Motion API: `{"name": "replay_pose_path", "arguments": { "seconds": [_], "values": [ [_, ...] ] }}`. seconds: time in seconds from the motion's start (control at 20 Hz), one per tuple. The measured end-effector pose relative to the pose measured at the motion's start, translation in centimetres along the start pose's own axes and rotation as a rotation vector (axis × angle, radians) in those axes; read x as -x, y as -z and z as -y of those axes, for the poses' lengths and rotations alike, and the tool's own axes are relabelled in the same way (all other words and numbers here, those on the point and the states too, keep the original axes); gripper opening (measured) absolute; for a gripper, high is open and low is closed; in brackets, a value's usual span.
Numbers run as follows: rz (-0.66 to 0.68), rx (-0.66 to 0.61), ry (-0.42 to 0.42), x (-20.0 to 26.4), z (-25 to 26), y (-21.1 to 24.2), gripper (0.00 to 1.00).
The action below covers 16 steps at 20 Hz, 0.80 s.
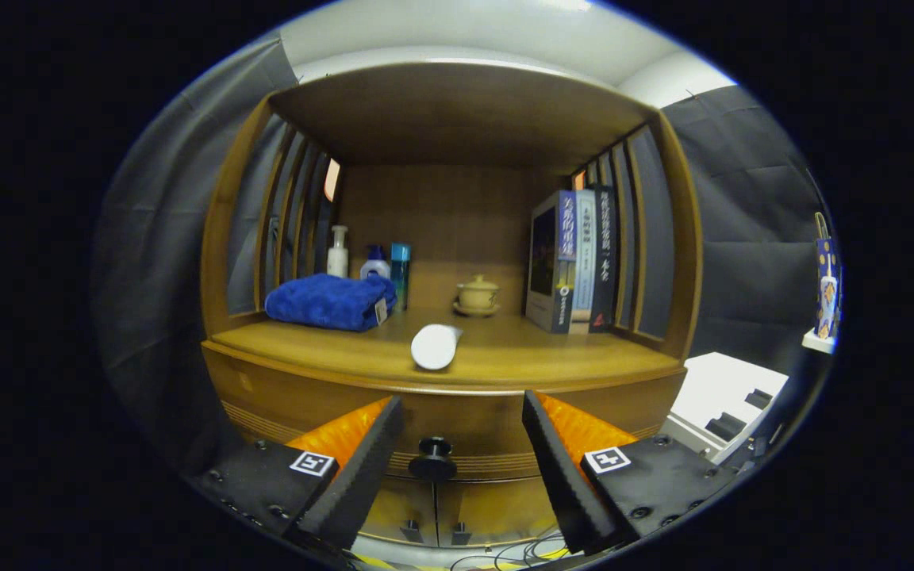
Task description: Pull open the drawer, take out the items inside it, and place them on the countertop above the cabinet.
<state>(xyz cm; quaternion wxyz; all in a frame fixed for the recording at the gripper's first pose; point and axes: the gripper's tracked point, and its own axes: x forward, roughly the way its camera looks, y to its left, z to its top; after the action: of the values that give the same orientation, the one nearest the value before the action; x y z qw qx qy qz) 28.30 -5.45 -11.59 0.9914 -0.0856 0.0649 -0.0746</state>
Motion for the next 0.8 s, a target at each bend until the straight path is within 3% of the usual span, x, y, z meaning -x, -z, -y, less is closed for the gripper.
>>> {"name": "replay_pose_path", "arguments": {
  "seconds": [0.4, 0.6, 0.8],
  "values": [
    [0.082, -0.055, -0.045, 11.9, 4.3, -7.4, 0.98],
    [0.14, 0.022, -0.015, 17.2, 7.0, -10.2, 0.98],
    [0.151, 0.074, -0.038, 21.4, 6.2, -10.9, 0.98]
  ]
}}
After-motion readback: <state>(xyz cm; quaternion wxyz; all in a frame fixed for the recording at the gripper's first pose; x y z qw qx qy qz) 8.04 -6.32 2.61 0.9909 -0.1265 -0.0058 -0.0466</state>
